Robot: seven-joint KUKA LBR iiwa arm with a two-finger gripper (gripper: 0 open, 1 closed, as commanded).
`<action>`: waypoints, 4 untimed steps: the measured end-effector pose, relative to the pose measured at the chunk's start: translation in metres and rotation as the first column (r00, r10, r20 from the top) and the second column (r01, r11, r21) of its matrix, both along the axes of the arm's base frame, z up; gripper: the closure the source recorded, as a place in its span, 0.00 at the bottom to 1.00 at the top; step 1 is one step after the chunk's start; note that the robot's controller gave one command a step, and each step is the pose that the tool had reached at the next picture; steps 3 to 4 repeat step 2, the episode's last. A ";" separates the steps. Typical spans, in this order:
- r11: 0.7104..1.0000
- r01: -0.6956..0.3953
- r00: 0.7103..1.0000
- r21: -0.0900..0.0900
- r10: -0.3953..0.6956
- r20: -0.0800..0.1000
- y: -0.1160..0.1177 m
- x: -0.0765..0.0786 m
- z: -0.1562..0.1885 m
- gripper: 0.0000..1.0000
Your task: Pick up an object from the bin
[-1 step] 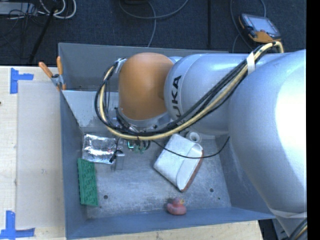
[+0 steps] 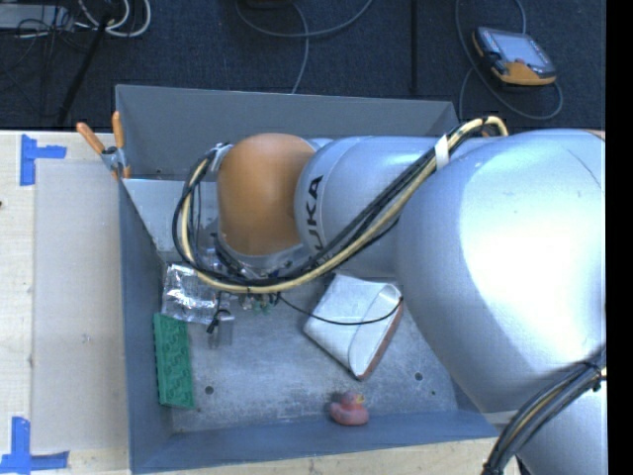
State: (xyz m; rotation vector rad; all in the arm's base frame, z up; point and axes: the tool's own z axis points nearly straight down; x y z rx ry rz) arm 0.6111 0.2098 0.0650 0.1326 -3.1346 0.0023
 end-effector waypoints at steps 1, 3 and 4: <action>1.000 0.005 1.000 0.002 -0.005 0.005 -0.001 0.001 0.005 1.00; 0.995 -0.104 0.995 0.003 0.104 0.014 -0.012 -0.010 0.138 1.00; 0.995 -0.104 0.995 0.003 0.104 0.014 -0.012 -0.010 0.138 1.00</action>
Offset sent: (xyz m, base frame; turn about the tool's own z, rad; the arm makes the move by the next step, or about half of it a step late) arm 0.0000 0.0000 0.0000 0.0000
